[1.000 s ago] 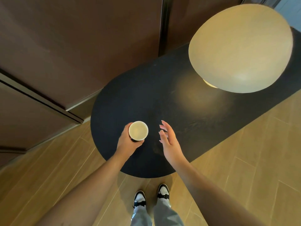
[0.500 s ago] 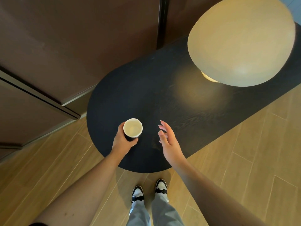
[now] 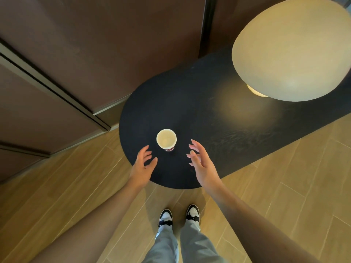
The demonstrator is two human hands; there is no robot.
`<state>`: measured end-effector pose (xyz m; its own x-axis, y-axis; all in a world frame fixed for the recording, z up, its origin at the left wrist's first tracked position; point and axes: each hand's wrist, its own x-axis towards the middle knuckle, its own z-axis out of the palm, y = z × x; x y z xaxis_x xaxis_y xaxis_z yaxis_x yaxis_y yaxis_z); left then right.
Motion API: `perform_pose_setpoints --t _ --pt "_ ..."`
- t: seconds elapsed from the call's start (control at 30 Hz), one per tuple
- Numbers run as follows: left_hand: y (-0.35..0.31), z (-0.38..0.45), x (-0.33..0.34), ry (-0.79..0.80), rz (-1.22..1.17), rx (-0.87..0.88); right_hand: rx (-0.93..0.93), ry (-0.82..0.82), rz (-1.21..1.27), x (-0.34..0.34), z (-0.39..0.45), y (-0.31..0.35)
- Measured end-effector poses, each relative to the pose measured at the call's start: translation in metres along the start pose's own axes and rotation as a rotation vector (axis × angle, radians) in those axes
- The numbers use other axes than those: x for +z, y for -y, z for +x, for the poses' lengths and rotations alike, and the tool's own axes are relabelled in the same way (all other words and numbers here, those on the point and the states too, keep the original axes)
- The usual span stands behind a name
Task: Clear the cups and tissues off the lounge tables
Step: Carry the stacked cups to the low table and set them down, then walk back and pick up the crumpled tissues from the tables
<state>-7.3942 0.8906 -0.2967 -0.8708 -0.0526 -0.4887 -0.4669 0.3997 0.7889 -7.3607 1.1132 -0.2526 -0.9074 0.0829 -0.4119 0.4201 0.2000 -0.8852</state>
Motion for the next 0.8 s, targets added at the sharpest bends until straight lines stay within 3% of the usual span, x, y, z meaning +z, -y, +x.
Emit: perform_pose_setpoints --t 0.2,0.4,0.8 --pt "-0.032 -0.056 -0.027 -0.030 -0.076 0.079 -0.035 0.069 0.013 -0.005 -0.028 0.020" --pt "-0.047 -0.108 -0.051 -0.180 -0.196 0.190 -0.163 0.163 0.004 -0.003 -0.047 0.063" --pt "-0.006 -0.212 -0.086 -0.454 -0.393 0.188 -0.309 0.455 -0.139 0.052 -0.087 0.076"
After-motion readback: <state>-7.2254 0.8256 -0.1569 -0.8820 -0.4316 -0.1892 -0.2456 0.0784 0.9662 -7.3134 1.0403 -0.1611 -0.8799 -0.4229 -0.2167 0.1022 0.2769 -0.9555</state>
